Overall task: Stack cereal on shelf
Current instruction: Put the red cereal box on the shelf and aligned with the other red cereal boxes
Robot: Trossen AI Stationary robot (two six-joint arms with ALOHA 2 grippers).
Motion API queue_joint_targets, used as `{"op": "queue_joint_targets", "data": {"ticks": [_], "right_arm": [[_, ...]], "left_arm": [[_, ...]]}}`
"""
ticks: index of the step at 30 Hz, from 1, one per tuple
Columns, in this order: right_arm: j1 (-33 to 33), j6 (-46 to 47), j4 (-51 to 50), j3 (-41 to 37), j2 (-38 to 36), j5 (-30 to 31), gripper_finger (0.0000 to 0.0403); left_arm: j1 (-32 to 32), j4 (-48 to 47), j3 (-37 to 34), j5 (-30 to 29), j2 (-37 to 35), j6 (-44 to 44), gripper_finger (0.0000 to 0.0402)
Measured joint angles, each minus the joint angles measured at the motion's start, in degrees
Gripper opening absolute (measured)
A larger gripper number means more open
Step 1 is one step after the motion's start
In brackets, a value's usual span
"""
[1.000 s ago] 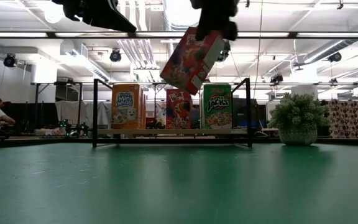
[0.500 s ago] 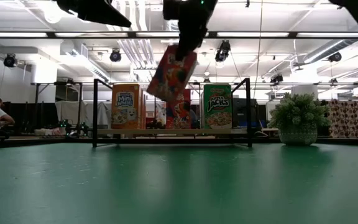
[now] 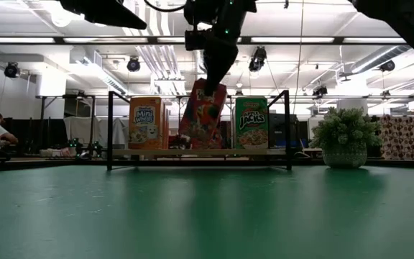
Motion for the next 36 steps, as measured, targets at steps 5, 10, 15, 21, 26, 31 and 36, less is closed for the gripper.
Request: {"op": "queue_joint_targets", "data": {"ticks": [5,10,15,21,26,31,36], "right_arm": [[-0.4,-0.3,0.4,0.0,0.6,3.1,0.0139],[-0.7,-0.4,0.7,0.0,1.5,5.0,0.0148],[-0.9,-1.1,1.2,0.0,2.2,5.6,0.0182],[-0.9,-1.5,2.2,0.0,2.3,5.7,0.0201],[-0.9,-1.4,3.3,0.0,2.1,5.7,0.0201],[-0.9,-1.4,3.8,0.0,1.9,5.7,0.0201],[-0.9,-1.5,3.9,0.2,1.7,5.7,0.0201]], "left_arm": [[0.0,0.1,0.0,0.0,0.3,0.5,0.0000],[0.0,0.1,0.0,0.0,0.3,0.5,0.0000],[0.0,0.2,0.0,0.0,0.3,0.5,0.0000],[0.0,0.2,0.0,0.0,0.3,0.5,0.0000],[0.0,0.2,0.0,0.0,0.3,0.6,0.0000],[0.0,0.2,0.0,0.0,0.3,0.6,0.0000],[0.0,0.2,0.0,0.0,0.3,0.6,0.0000]]}}
